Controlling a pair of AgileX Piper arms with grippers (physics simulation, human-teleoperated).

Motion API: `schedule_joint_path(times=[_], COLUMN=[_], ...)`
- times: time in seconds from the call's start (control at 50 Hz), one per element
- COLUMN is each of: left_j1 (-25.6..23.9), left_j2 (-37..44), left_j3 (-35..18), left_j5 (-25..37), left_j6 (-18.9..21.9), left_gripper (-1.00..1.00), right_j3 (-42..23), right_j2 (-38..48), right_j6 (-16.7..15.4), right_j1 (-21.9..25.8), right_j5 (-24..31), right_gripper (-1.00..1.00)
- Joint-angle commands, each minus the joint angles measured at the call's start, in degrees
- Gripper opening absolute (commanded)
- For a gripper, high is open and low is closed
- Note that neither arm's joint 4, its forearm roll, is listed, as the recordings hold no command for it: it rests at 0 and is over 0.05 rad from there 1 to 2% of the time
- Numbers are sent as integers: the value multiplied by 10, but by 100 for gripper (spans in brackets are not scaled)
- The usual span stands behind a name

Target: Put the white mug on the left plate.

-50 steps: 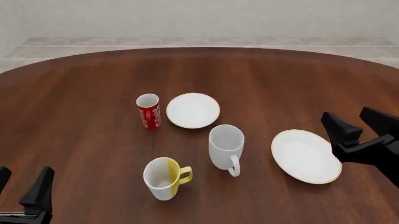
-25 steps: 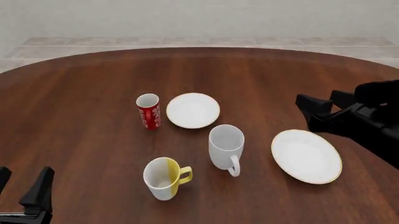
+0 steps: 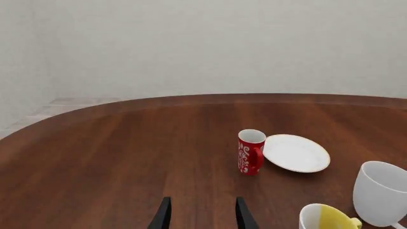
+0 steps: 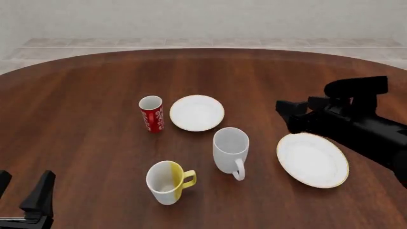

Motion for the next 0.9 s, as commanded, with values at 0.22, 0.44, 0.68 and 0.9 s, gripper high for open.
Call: schedule_joint_path(times=[0.22, 0.44, 0.68, 0.9], left_j1=[0, 0, 0, 0], left_j2=[0, 0, 0, 0], left_j3=[0, 0, 0, 0], left_j5=[0, 0, 0, 0], left_j6=[0, 0, 0, 0], left_gripper=[100, 100, 100, 100], right_j3=[2, 16, 22, 38], right_j2=[68, 89, 110, 132], right_j6=[14, 28, 39, 53], right_j1=[39, 59, 70, 81], right_j5=[-16, -28, -36, -58], right_gripper=[100, 100, 100, 100])
